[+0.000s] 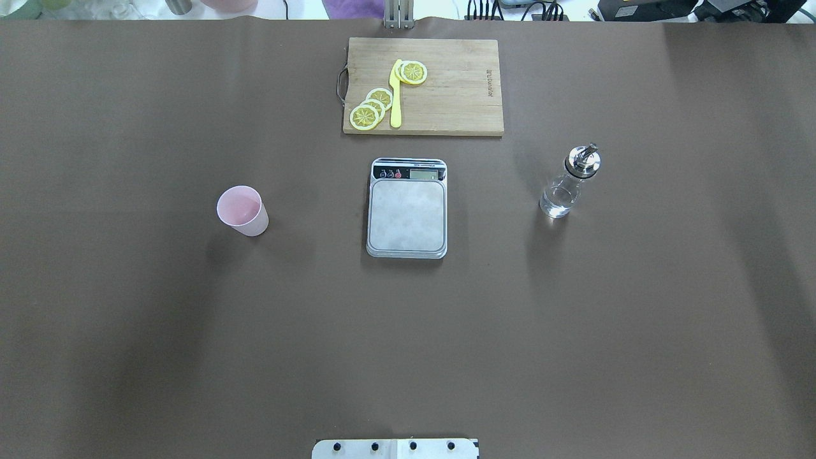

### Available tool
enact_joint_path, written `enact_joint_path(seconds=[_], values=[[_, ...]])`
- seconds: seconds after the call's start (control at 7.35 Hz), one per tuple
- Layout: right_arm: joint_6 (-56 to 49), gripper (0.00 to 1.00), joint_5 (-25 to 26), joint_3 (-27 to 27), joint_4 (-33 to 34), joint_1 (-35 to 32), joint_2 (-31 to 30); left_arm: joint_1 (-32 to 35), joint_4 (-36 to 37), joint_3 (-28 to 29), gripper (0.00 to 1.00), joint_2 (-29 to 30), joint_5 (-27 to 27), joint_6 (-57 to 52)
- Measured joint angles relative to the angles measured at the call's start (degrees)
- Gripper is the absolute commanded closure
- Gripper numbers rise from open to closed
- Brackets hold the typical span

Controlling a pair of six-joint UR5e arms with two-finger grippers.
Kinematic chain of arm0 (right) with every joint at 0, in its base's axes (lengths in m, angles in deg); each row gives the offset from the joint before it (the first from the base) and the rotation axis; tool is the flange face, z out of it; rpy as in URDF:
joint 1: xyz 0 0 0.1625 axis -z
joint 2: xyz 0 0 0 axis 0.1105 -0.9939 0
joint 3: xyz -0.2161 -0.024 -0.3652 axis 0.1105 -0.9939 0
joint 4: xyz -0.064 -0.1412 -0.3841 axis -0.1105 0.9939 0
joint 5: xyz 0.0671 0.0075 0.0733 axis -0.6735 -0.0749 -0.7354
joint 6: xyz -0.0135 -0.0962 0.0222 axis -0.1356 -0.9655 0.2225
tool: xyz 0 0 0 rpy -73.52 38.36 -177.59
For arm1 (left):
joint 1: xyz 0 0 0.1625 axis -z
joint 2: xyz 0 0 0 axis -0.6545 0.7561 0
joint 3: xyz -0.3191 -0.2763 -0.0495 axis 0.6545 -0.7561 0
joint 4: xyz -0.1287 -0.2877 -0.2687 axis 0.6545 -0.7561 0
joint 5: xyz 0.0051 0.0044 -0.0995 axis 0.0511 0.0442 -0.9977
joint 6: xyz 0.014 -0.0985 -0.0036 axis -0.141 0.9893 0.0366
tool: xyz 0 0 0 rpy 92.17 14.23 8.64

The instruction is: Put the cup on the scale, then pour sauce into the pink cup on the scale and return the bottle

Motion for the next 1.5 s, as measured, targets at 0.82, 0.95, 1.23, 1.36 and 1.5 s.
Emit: enact_joint_path(seconds=[0.82,0.95,1.23,1.36,1.5], values=[[-0.05,0.00,-0.06,0.15,0.01,0.00,0.11,-0.08,-1.23,-0.10,0.02,-0.01,0.02,-0.02],[-0.02,0.00,-0.12,0.27,0.00,0.00,0.26,-0.09,-1.40,-0.12,0.02,-0.01,0.01,-0.05],[0.07,0.00,-0.13,0.42,-0.16,0.03,0.74,-0.09,-1.78,-0.14,0.02,0.49,0.02,-0.07],[0.14,0.00,-0.10,0.44,-0.77,0.04,1.12,-0.09,-2.83,-0.08,0.02,1.19,0.04,0.06],[0.24,0.00,-0.09,0.48,-1.73,0.02,1.47,-0.09,-4.86,0.02,0.02,1.64,0.04,0.32]])
